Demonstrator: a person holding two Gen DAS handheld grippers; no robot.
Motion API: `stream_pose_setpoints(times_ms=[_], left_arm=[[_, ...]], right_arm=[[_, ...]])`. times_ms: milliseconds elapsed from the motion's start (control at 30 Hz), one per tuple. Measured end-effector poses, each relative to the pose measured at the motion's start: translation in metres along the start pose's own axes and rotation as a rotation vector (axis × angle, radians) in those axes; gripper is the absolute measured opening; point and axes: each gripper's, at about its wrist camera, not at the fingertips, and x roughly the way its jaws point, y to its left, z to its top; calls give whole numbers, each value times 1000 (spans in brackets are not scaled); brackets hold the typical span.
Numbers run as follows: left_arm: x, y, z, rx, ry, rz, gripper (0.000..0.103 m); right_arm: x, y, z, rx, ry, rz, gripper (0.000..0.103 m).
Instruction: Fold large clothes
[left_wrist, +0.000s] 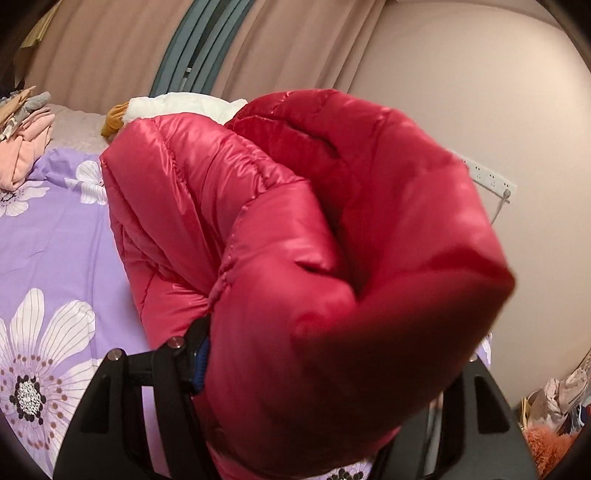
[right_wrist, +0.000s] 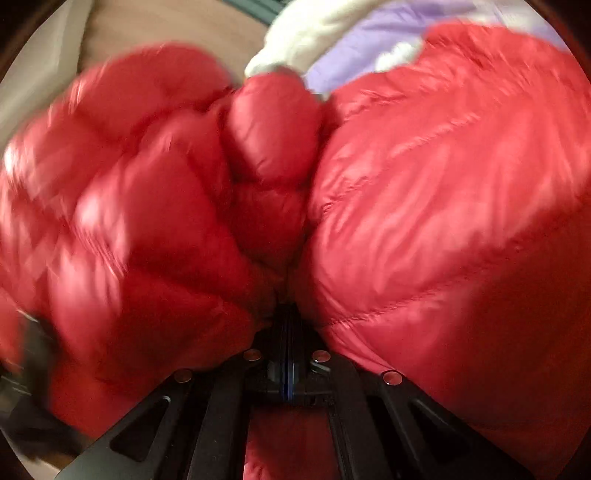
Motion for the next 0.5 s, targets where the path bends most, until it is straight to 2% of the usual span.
stream_pose_setpoints(times_ms=[100,133,167,200,233,267,300,333,433,500], left_arm=[[-3,-5,0,22,2,8,64],[-2,-6,0,29,2,12,65],[-1,-5,0,37,2,15,67],[3,-9,2,47,3,21,68],[5,-13,2,55,4,21,70],[3,-12,-3,65,6,19,72],[12,-10,3,82,13,17,72],[18,-14,2,102,21,13,72],[37,-28,-2,133,52,-13,72],[54,-38,-7,158,86,14,73]], right_arm=[[-27,-13,9,131,-34,57,0],[-37,-13,12,145,-54,51,0],[-49,-11,14,139,-79,29,5],[-65,-3,18,92,-115,-23,20],[-76,6,20,45,-142,-61,42],[-87,15,20,2,-170,-87,54],[-100,24,20,-33,-199,-89,75],[-109,28,21,-46,-213,-76,87],[-126,32,26,-41,-262,17,89],[-128,31,30,-19,-281,-4,89]])
